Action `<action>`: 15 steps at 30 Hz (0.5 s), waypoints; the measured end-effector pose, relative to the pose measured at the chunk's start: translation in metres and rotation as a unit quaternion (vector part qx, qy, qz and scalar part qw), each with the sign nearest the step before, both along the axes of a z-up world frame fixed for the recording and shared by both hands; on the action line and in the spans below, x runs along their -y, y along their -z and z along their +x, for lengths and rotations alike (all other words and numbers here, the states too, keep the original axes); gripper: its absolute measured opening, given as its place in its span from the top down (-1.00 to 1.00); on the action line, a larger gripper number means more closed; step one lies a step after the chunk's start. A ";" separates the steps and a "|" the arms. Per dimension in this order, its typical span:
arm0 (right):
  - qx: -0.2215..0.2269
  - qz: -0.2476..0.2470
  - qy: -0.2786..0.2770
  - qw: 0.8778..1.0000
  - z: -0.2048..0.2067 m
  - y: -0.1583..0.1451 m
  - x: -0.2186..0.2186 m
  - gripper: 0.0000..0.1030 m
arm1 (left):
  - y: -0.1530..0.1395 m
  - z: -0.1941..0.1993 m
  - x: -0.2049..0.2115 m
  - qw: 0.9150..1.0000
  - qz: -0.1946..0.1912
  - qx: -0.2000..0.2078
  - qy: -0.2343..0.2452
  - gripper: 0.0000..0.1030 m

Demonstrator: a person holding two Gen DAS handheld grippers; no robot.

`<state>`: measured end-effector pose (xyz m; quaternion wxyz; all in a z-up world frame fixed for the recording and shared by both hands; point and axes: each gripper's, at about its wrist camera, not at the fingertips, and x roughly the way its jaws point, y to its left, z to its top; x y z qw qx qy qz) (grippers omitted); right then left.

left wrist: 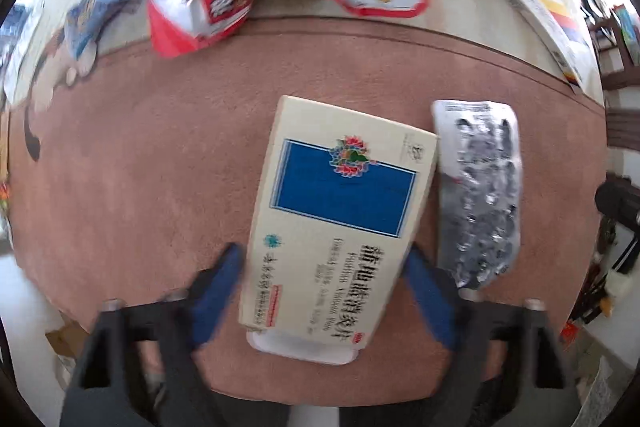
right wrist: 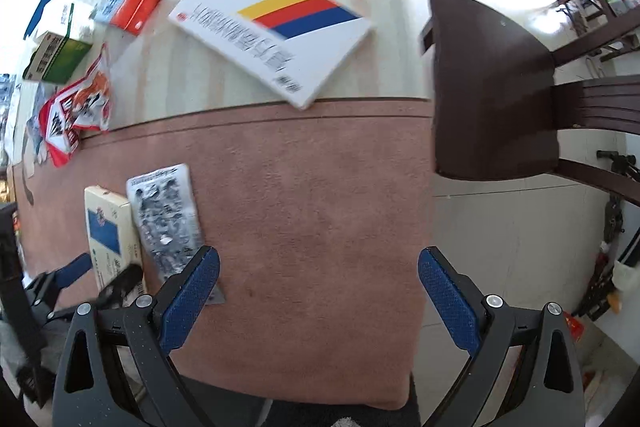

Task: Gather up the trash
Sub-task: 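Grasp the cream medicine box with the left tool while the right tool grasps the blister pack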

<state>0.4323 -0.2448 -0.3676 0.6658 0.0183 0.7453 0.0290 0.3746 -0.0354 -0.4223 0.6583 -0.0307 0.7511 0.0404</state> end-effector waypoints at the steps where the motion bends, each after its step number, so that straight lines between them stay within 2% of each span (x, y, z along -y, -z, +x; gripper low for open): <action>1: -0.002 0.004 -0.007 1.000 0.000 0.002 -0.005 -0.96 | -0.002 -0.002 -0.011 1.000 0.000 0.005 -0.021 -0.47; 4: -0.009 0.015 -0.034 0.999 -0.005 0.008 -0.030 -0.96 | -0.008 -0.017 -0.044 0.996 0.019 0.008 -0.090 -0.47; 9: -0.008 0.017 -0.080 0.997 -0.014 0.022 -0.078 -0.96 | -0.011 -0.055 -0.098 0.974 0.055 0.011 -0.219 -0.47; 12: -0.004 -0.008 -0.117 0.993 -0.024 0.033 -0.107 -0.95 | -0.008 -0.066 -0.112 0.967 0.041 0.015 -0.251 -0.47; 15: 0.011 -0.037 -0.127 0.991 -0.034 0.040 -0.117 -0.90 | -0.008 -0.066 -0.117 0.967 0.041 0.018 -0.252 -0.47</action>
